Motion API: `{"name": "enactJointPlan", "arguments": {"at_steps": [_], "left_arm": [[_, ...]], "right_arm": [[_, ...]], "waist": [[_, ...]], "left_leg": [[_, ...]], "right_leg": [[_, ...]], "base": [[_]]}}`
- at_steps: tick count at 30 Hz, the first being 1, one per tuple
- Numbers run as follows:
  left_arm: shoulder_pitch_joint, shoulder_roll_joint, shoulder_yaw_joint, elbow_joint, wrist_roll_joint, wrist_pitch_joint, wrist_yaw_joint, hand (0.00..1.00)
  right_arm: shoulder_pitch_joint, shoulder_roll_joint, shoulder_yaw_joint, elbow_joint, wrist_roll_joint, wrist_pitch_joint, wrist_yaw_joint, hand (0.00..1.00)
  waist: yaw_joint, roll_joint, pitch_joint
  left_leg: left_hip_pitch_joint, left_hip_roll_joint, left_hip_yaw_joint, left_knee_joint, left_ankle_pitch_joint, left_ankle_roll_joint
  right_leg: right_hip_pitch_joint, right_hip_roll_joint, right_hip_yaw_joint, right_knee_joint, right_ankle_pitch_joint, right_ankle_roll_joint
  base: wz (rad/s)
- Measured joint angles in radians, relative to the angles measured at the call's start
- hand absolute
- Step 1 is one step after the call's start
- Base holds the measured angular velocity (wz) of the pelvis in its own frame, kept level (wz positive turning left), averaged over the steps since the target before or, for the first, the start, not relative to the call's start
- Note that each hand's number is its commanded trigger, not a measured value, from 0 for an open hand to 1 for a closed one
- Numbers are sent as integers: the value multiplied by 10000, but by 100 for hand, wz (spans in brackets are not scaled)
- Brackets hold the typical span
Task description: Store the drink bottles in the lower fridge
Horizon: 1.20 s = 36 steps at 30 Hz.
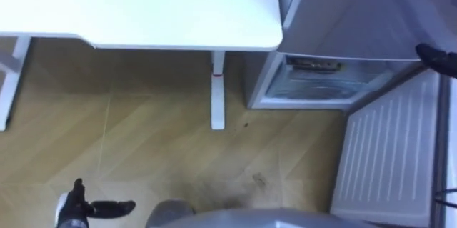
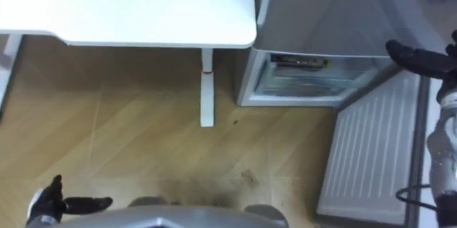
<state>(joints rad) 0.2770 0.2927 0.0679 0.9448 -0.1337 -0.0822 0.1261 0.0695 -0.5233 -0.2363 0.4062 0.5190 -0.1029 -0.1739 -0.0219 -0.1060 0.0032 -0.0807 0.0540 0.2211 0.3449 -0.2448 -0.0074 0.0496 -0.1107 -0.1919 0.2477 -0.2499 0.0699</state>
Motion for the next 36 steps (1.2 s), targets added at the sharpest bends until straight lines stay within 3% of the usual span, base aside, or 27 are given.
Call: {"name": "enactJointPlan", "arguments": {"at_steps": [8, 12, 23, 28, 36], "left_arm": [[211, -105, 117, -11, 209, 20, 30, 0], [246, -109, 201, -11, 624, 223, 18, 0], [240, -73, 1074, -180, 867, 472, 4, 0], [260, -112, 1528, -54, 933, 601, -121, 0], [296, -95, 1775, -19, 1286, 767, -514, 0]], "right_arm": [[122, 19, -686, 14, -237, -6, -1158, 0], [530, 17, -923, 182, -167, -2, -1572, 0], [207, -61, -1838, 3483, 1339, 124, -2311, 0], [215, -64, -2574, 5210, 1492, 443, -2288, 0], [313, -29, -2672, 5690, 1810, 640, -1853, 0]], "waist": [[-252, 75, -4], [-317, 51, -8], [-577, -74, 9], [-623, -105, 7], [-681, -226, -79]], "left_leg": [[319, 28, 20, -272, 77, -101], [398, 55, 75, -367, 157, -133], [357, 60, 92, -368, 158, -130], [396, 59, 155, -449, 162, -135], [410, 57, 224, -527, 191, -153]], "right_leg": [[193, 71, 1, -135, 78, -69], [204, 102, 47, -122, 104, -111], [190, 108, 45, -138, 113, -119], [177, 109, 31, -199, 113, -120], [97, 135, 179, -270, 147, -139]], "base": [[-8], [-2], [0], [-2], [-5]]}}
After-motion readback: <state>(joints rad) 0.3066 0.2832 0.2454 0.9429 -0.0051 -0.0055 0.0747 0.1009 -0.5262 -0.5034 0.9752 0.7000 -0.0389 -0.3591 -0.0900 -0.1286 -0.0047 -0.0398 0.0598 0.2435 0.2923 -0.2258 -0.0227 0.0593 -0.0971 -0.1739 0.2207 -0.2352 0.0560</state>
